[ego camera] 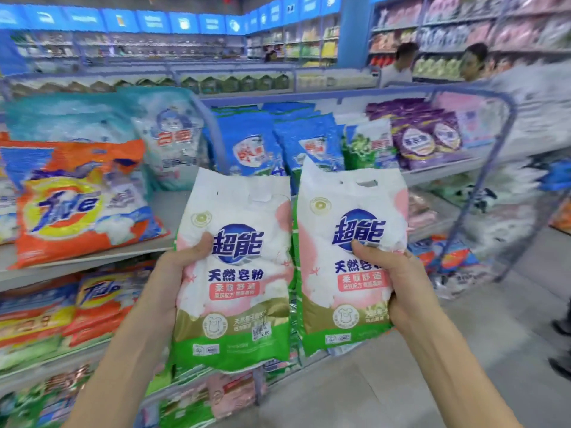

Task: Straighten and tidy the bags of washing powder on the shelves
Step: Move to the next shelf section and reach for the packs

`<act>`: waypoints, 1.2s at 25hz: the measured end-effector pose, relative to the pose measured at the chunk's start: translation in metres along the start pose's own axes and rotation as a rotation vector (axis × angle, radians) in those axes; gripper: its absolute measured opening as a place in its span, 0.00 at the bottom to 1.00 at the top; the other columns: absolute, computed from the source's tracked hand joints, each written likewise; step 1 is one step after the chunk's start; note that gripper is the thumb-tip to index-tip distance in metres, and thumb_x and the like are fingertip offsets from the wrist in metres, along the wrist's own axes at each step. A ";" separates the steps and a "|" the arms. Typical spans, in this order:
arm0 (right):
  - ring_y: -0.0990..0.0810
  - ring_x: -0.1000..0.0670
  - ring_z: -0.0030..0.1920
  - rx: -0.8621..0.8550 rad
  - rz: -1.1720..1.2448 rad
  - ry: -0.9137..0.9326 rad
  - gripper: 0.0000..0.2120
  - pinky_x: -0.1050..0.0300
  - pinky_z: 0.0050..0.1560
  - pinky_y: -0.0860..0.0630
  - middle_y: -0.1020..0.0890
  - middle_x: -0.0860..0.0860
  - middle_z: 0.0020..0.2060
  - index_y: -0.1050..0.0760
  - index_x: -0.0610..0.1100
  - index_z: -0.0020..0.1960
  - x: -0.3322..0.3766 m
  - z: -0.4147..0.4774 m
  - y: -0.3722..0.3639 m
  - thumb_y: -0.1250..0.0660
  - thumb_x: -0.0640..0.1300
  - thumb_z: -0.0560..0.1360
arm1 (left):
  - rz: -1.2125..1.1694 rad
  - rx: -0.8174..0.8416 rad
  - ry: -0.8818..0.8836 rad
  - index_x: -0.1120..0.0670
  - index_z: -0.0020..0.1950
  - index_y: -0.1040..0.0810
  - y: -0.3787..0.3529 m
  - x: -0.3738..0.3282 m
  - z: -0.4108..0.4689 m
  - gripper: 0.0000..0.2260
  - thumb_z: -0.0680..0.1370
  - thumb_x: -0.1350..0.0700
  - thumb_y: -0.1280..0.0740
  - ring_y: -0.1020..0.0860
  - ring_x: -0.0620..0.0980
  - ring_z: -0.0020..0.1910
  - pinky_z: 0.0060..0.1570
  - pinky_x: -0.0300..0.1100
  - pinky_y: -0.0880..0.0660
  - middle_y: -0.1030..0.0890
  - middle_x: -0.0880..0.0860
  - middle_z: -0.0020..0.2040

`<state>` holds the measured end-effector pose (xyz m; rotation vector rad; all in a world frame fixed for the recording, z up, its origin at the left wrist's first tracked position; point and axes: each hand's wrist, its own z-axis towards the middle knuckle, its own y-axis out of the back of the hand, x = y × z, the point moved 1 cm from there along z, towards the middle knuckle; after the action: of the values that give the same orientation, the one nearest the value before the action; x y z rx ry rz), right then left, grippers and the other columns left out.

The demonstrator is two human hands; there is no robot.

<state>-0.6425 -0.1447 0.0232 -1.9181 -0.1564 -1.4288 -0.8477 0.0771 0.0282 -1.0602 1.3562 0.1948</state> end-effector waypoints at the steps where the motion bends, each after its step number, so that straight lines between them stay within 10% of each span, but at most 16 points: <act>1: 0.14 0.35 0.51 -0.026 0.006 -0.009 0.27 0.34 0.54 0.19 0.14 0.36 0.52 0.17 0.36 0.57 0.001 0.006 0.018 0.20 0.34 0.58 | 0.005 0.005 0.034 0.58 0.62 0.17 -0.012 0.014 0.010 0.16 0.76 0.56 0.30 0.17 0.65 0.57 0.58 0.69 0.23 0.16 0.64 0.60; 18: 0.13 0.40 0.41 -0.338 -0.013 -0.214 0.30 0.44 0.42 0.15 0.14 0.35 0.52 0.19 0.34 0.60 0.058 0.171 0.297 0.22 0.35 0.58 | 0.085 0.036 0.392 0.59 0.64 0.19 -0.237 0.232 0.189 0.18 0.75 0.56 0.28 0.15 0.63 0.52 0.53 0.62 0.19 0.15 0.63 0.56; 30: 0.18 0.33 0.60 -0.131 -0.125 -0.495 0.36 0.32 0.58 0.21 0.16 0.36 0.57 0.19 0.37 0.63 0.068 0.247 0.464 0.16 0.40 0.56 | 0.033 -0.261 0.453 0.61 0.67 0.22 -0.324 0.376 0.165 0.27 0.70 0.54 0.23 0.16 0.65 0.55 0.60 0.64 0.22 0.16 0.63 0.58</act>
<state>-0.1941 -0.3535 -0.1667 -2.3785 -0.4295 -1.0328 -0.4144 -0.1524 -0.1539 -1.3554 1.7905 0.1648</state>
